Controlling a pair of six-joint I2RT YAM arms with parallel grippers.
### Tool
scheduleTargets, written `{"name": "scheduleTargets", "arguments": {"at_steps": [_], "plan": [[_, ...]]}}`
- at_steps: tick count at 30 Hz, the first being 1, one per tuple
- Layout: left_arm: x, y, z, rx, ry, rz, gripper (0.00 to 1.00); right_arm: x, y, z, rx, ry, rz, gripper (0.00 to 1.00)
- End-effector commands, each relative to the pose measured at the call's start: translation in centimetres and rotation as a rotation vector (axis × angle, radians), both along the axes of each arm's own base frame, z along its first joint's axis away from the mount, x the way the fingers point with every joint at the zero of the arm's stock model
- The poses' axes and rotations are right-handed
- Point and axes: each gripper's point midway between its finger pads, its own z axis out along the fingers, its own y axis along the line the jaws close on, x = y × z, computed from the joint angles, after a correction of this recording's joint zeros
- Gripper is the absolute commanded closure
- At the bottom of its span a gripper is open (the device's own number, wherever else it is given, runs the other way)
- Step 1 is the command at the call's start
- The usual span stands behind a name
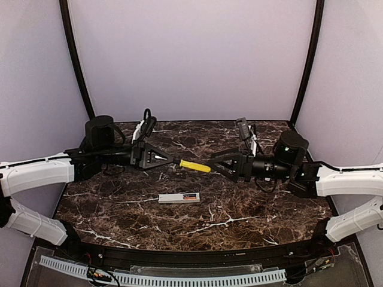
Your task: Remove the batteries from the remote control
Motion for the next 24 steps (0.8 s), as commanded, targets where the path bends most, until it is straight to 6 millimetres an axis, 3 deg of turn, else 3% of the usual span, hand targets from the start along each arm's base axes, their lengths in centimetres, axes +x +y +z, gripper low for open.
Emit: {"name": "scheduleTargets", "arguments": {"at_steps": [1,9,24], "plan": [[-0.7,0.2,4.5,-0.119,-0.058,-0.032,1.00,-0.1,0.5,2.0,0.087,-0.019,0.044,0.13],[-0.4,-0.2,5.5,-0.157,-0.061,-0.043,1.00,0.5,1.8,2.3,0.098,-0.007,0.067,0.19],[1.0,-0.5,3.8,-0.108,-0.069,0.015,1.00,1.2,3.9,2.0,0.123,0.057,0.095,0.51]]}}
